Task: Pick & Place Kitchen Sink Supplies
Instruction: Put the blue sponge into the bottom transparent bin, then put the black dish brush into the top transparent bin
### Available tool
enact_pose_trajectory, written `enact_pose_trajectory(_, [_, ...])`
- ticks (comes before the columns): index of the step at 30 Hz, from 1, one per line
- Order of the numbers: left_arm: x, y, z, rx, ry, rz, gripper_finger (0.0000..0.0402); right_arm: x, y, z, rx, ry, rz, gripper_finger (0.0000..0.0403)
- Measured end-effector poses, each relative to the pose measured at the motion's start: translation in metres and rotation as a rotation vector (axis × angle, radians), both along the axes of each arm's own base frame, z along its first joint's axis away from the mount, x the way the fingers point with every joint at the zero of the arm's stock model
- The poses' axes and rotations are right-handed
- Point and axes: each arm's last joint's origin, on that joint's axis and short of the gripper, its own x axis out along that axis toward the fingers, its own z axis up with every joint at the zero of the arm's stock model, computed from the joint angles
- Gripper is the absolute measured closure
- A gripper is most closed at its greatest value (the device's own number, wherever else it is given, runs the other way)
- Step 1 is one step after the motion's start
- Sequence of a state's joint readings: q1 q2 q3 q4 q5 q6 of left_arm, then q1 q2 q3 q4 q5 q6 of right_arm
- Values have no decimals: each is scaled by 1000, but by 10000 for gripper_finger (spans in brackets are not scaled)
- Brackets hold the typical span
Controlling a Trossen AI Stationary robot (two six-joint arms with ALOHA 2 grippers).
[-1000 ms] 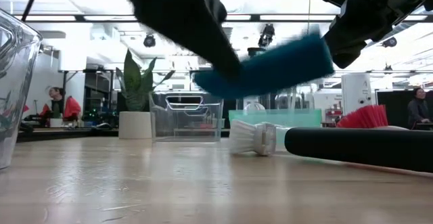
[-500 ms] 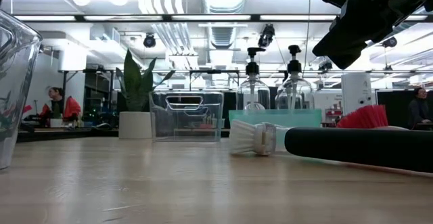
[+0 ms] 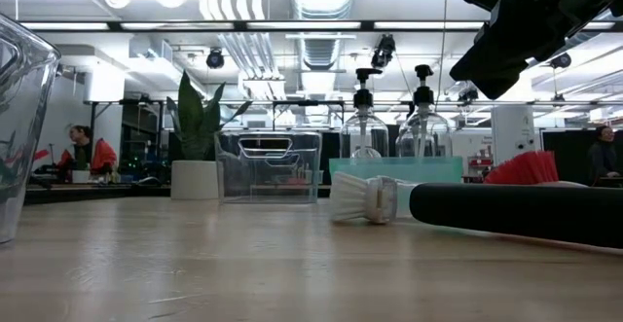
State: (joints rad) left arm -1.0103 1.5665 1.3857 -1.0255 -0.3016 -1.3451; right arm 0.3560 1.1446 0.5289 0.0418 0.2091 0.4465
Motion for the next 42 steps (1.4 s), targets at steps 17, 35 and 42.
enact_pose_trajectory(17, [-17,1,-50,-63,214,262,368,0,1,0,39,8,27,394])
enact_pose_trajectory(35, [1,-2,-16,28,-386,165,214,10,7,4,171,-51,39,314])
enact_pose_trajectory(42, [10,1,1,300,-713,171,215,31,18,-12,173,63,14,254])
